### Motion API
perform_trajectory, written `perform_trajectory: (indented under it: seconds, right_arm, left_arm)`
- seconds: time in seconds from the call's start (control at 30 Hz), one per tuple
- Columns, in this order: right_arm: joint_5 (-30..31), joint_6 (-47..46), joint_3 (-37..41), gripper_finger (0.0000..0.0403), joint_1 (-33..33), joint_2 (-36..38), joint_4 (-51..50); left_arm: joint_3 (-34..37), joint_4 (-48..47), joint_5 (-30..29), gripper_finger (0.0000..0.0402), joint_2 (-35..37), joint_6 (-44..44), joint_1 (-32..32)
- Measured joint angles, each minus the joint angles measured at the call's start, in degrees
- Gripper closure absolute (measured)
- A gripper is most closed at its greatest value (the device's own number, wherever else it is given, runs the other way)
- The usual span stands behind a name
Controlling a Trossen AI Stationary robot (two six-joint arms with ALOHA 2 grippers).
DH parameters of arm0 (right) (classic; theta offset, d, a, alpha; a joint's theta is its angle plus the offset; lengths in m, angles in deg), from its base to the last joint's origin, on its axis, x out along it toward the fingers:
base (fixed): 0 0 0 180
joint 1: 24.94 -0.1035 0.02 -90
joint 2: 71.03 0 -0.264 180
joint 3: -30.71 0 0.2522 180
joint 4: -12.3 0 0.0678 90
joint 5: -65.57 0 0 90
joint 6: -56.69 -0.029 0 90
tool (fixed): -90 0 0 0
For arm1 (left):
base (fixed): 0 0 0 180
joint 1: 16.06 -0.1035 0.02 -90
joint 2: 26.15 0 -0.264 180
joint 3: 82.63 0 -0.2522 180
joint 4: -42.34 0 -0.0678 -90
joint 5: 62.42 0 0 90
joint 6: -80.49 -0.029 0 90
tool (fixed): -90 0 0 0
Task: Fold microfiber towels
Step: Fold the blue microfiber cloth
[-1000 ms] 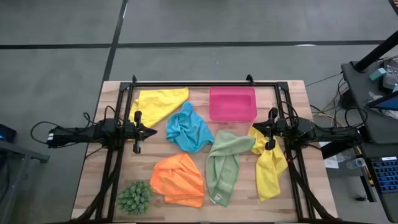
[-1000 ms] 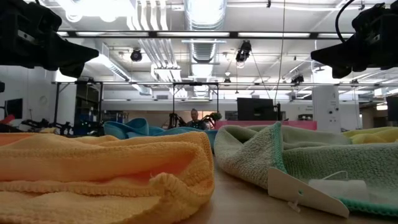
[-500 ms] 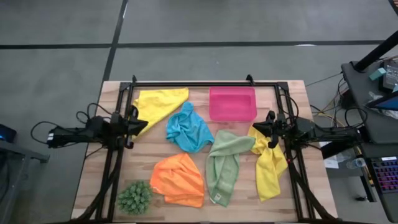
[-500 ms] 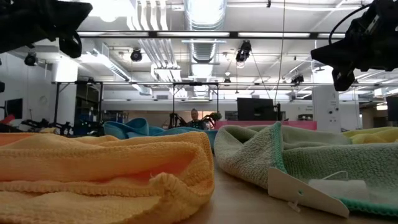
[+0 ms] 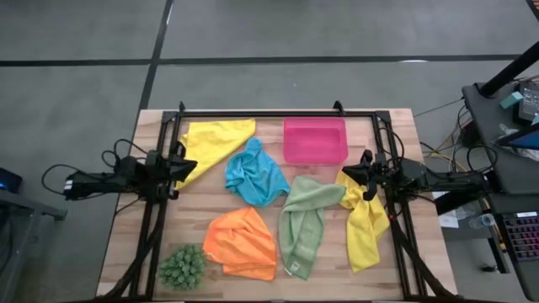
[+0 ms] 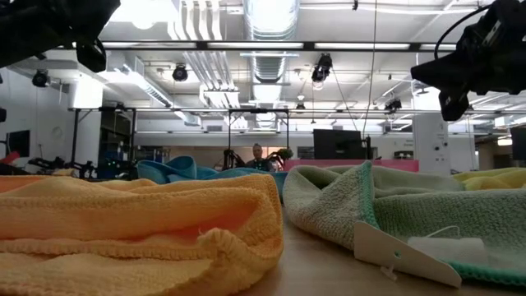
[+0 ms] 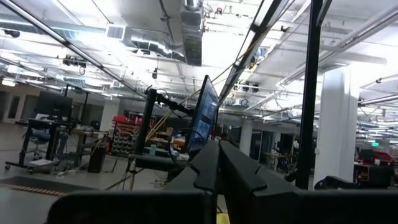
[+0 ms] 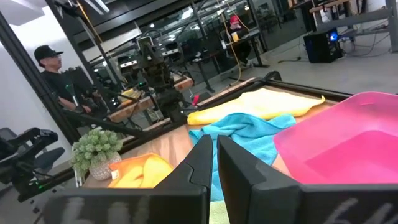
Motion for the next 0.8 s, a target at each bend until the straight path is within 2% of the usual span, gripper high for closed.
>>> perform_trajectory:
  seconds: [0.23, 0.43, 0.57, 0.8]
  right_arm:
    - [0.85, 1.00, 0.00, 0.0385, 0.00, 0.02, 0.03]
    - [8.13, 3.48, 0.00, 0.0385, 0.00, 0.02, 0.46]
    - [12.00, 5.03, 0.00, 0.0385, 0.00, 0.02, 0.62]
    - [17.83, 10.23, 0.00, 0.0385, 0.00, 0.02, 2.30]
  left_arm:
    - [-0.02, 10.74, -0.48, 0.0402, -3.22, 0.13, -0.02]
    - [-0.47, 19.41, -1.84, 0.0402, -10.49, 0.60, 0.00]
    - [-1.06, 19.80, -6.42, 0.0402, -16.65, 4.72, -0.02]
    - [-2.79, 19.83, -6.69, 0.0402, -26.85, 6.12, 0.00]
